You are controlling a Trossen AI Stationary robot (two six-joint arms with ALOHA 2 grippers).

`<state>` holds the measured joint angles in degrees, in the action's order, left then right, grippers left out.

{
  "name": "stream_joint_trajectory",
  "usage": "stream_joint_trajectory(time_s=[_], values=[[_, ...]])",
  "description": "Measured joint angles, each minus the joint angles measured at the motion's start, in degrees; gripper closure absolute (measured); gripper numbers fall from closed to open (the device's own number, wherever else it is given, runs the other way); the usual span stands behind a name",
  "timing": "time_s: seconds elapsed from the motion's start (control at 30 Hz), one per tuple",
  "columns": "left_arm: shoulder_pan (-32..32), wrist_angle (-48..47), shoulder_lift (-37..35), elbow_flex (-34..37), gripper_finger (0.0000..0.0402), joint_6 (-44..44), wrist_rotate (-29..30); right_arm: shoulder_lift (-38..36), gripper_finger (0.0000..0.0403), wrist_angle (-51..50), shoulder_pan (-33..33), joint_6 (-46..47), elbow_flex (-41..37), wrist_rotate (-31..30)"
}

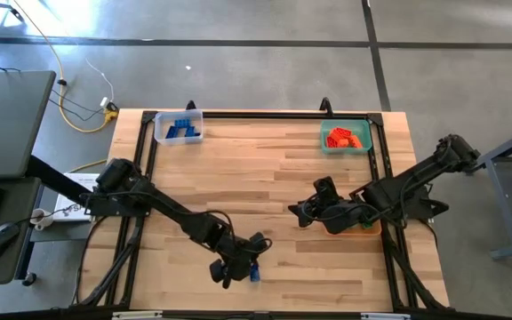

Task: Sort & place blocks by color
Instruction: Put the blue game piece into the transparent bin

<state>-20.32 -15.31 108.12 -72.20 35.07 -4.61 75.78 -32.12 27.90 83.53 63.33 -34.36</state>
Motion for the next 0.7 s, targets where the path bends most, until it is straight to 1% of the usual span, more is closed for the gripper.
stream_joint_trajectory(time_s=[0.2, 0.3, 0.47, 0.53, 0.63, 0.7], values=[[0.45, 0.79, -0.02, 0.0, 0.0208, 1.61, 0.02, 1.21, 0.0183, -0.13, 0.0, 0.04, -0.05, 0.45], [1.31, 2.28, -0.02, 0.0, 0.0208, 1.63, 1.01, 1.71, 0.0183, -0.13, 0.0, 0.15, -0.07, 0.35], [3.27, 2.43, -0.29, -0.01, 0.0208, -0.05, 2.63, 1.93, 0.0183, -0.02, 0.0, 0.26, -0.07, 0.32], [3.66, 0.67, -0.39, -1.09, 0.0208, -0.06, 1.64, 1.93, 0.0183, 0.03, 0.0, 0.28, -0.07, 0.3], [2.93, -3.63, 0.35, -3.89, 0.0208, 2.21, -0.91, 1.93, 0.0183, 0.02, -0.08, 0.37, -0.07, 0.3], [2.05, -5.56, 1.57, -4.81, 0.0208, 3.95, -0.74, 1.93, 0.0183, 0.0, -0.13, 0.39, -0.07, 0.32]])
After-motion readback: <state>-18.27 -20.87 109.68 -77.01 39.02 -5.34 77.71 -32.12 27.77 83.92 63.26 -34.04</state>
